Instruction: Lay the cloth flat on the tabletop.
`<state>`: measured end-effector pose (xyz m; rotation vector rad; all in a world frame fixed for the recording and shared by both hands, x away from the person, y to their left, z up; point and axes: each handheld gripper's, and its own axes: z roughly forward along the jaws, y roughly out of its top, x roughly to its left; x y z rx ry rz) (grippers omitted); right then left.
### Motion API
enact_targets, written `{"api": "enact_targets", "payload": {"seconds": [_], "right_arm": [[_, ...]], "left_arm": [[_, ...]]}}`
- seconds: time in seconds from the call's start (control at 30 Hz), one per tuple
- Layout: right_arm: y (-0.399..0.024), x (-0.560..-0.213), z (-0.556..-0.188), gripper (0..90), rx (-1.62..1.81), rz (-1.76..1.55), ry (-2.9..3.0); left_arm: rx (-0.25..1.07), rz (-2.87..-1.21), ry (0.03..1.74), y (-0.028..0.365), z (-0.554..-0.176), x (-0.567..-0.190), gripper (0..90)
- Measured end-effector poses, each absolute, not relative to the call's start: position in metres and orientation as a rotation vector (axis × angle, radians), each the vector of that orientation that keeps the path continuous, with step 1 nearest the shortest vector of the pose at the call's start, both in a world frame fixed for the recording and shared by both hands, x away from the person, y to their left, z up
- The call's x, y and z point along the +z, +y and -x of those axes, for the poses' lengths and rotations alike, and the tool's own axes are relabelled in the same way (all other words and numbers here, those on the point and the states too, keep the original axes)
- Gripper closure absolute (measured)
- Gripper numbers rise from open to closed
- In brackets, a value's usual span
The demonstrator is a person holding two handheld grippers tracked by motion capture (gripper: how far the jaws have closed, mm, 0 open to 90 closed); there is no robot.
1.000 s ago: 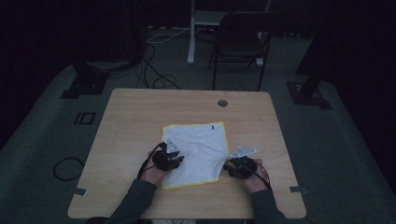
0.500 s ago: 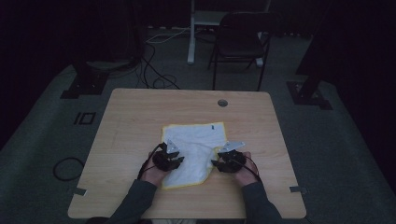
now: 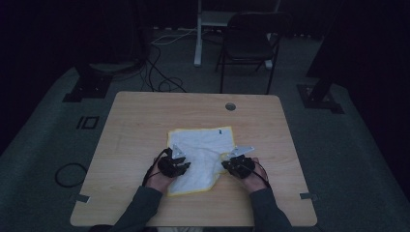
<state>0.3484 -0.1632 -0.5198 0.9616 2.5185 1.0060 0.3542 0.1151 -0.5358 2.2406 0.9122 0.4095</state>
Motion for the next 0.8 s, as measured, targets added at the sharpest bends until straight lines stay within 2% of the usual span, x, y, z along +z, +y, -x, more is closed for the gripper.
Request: {"api": "enact_targets", "payload": {"seconds": [0.63,0.8], "right_arm": [[-0.205,-0.486,-0.324,88.7,1.098,-1.018,2.347],[-0.214,-0.482,-0.322,83.6,1.124,-1.039,2.3]], "left_arm": [[0.414,-2.23,0.92,0.122,-0.354,-0.537,67.5],[0.417,-2.23,0.927,0.124,-0.354,-0.536,67.4]]}}
